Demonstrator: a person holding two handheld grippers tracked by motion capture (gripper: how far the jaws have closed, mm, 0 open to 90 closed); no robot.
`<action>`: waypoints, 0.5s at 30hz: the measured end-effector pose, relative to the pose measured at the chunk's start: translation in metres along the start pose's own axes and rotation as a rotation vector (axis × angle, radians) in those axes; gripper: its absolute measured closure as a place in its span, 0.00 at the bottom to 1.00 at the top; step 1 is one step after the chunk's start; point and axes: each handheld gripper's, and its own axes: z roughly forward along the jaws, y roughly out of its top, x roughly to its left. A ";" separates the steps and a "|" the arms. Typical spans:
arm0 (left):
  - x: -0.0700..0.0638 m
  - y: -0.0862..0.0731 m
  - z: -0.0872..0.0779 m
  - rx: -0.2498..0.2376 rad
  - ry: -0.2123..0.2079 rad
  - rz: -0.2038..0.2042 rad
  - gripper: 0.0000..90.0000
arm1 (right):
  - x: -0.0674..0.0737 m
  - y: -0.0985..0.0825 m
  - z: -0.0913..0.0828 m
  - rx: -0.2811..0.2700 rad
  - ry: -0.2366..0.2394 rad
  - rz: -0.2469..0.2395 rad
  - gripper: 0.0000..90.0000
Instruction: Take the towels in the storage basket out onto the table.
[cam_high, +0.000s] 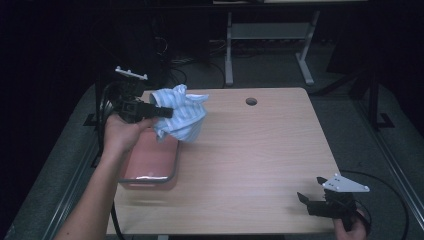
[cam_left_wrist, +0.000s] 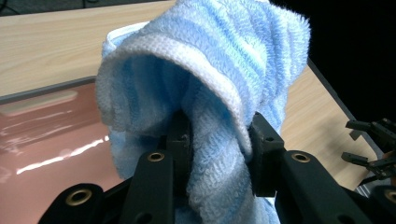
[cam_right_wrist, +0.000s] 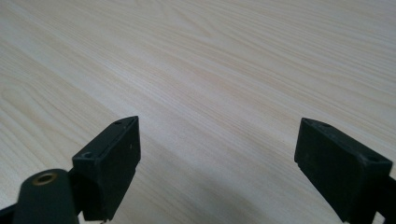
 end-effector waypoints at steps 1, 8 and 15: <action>-0.001 0.000 0.003 0.004 -0.004 0.002 0.74 | 0.000 0.000 0.000 -0.001 0.000 0.001 0.15; -0.007 0.004 0.019 0.026 -0.019 0.013 0.74 | -0.001 0.000 0.002 0.000 0.005 -0.004 0.15; -0.016 0.008 0.035 0.046 -0.024 0.030 0.74 | -0.001 0.000 0.001 -0.002 0.007 -0.010 0.15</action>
